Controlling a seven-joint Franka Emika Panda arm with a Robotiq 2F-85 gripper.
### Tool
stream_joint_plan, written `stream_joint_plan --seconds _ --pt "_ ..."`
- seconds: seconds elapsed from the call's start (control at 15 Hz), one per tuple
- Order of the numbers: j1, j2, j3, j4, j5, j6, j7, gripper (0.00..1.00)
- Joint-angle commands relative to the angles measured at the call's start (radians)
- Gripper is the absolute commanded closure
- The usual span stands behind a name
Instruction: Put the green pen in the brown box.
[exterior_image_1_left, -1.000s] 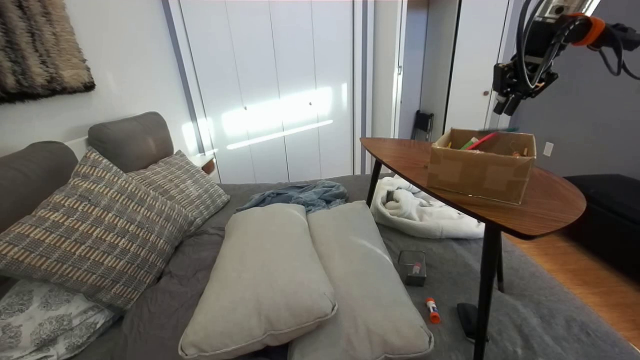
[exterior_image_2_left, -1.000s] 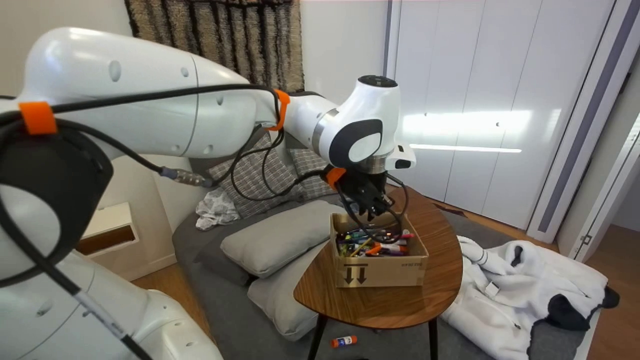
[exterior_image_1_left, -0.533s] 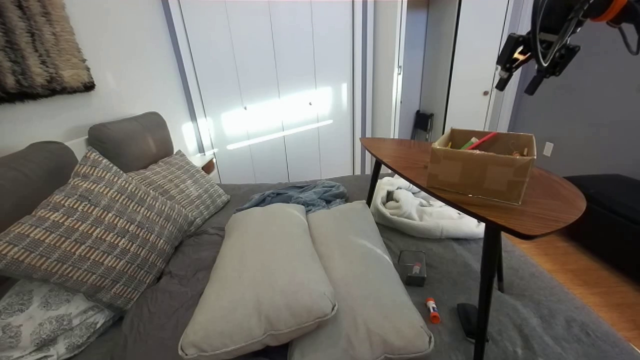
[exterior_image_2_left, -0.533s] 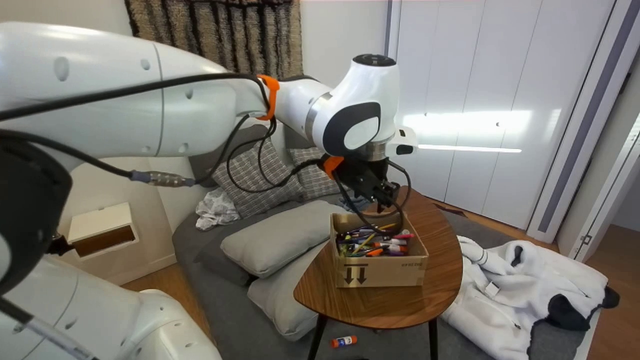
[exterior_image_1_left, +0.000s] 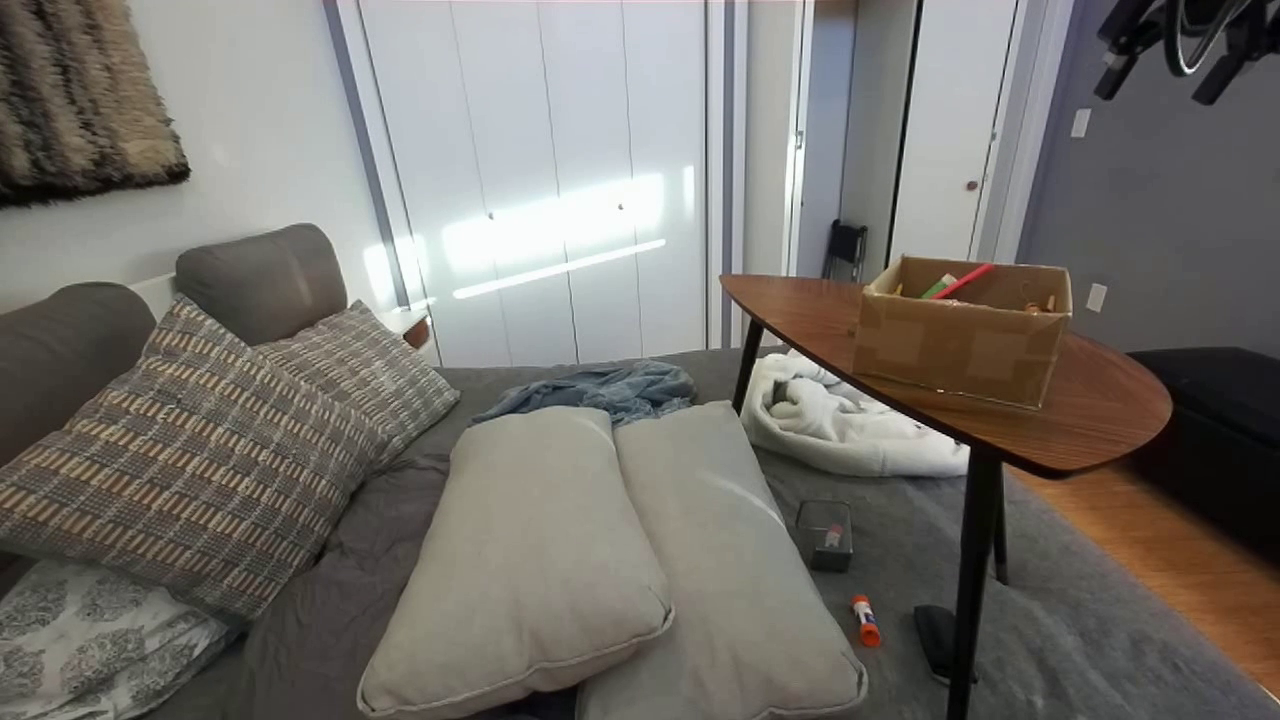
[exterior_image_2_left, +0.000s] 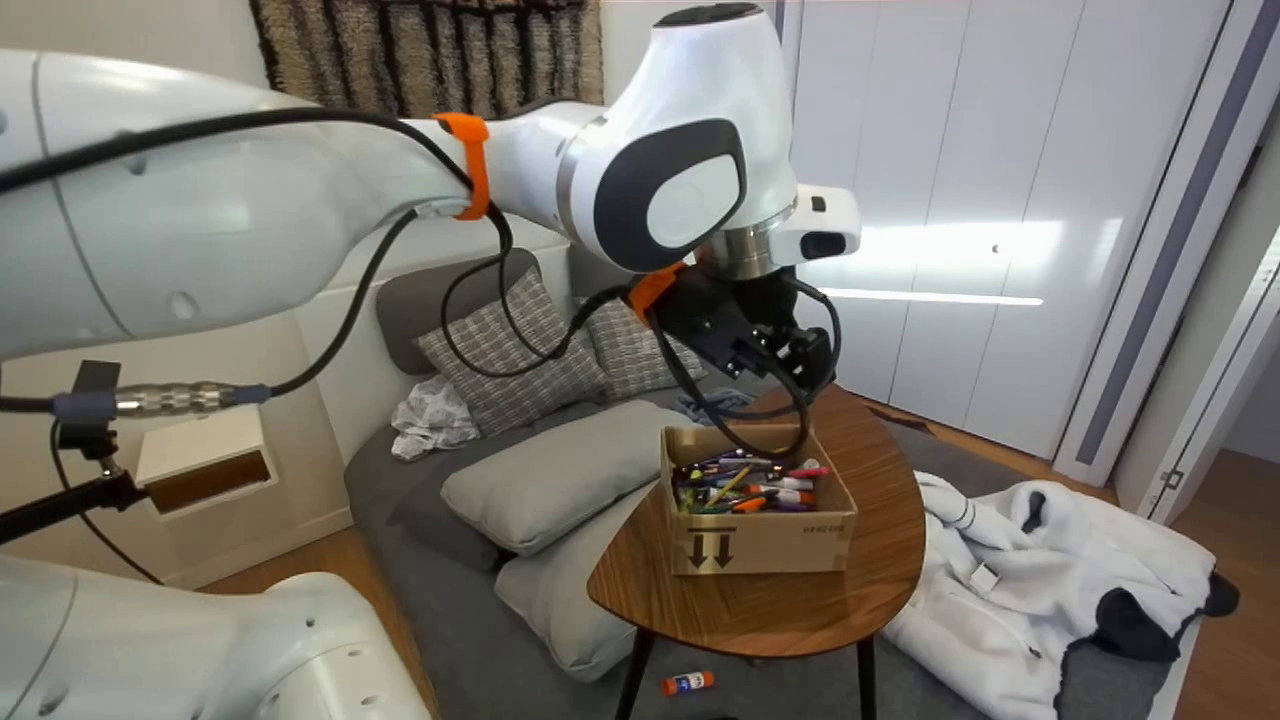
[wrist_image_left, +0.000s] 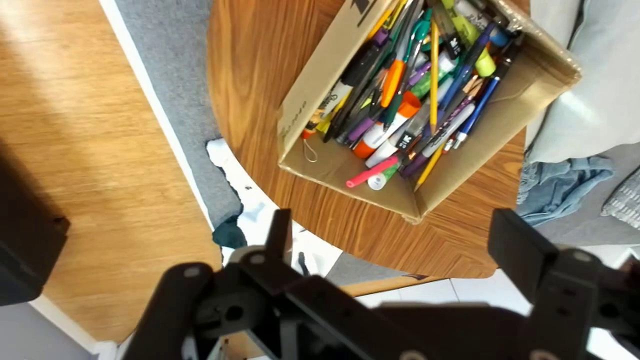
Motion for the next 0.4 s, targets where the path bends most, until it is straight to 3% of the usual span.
stream_joint_plan --seconds 0.0,0.33 --pt "-0.001 -0.009 -0.006 0.003 -0.013 -0.01 0.01 0.0" --pt "-0.007 -0.019 -0.005 0.0 -0.016 -0.014 0.019 0.0"
